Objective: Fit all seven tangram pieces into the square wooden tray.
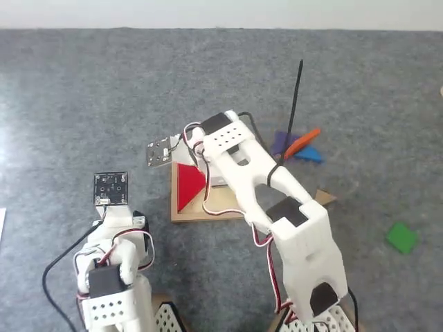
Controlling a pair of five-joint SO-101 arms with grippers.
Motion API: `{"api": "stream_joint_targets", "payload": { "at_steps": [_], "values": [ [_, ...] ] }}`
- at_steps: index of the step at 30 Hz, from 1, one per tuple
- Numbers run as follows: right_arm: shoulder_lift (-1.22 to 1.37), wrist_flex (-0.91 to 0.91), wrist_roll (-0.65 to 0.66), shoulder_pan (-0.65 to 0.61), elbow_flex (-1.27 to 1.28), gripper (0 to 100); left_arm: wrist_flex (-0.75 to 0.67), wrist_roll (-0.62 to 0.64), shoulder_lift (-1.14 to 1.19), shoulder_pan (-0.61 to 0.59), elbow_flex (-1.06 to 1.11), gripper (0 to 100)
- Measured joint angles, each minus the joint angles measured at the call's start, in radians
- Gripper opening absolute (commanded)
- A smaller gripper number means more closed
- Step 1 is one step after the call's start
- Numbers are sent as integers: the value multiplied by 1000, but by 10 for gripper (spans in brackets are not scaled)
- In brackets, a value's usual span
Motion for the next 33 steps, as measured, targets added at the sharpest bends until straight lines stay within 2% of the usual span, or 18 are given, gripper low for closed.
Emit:
{"api": "stream_joint_targets", "payload": {
  "at_steps": [6, 12, 15, 18, 24, 29, 33],
  "values": [
    [0, 15, 0, -8, 0, 460, 0, 0, 0, 0, 0, 82],
    [0, 15, -3, -11, 0, 464, 0, 0, 0, 0, 0, 82],
    [0, 15, -46, -11, -23, 462, 0, 0, 0, 0, 0, 82],
    [0, 52, -94, -3, -84, 404, 0, 0, 0, 0, 0, 82],
    [0, 226, -127, 34, -164, 209, 0, 0, 0, 0, 0, 82],
    [0, 232, -269, 100, -164, 53, 0, 0, 0, 0, 0, 82],
    [0, 232, -370, 129, -164, 17, 0, 0, 0, 0, 0, 82]
  ]
}}
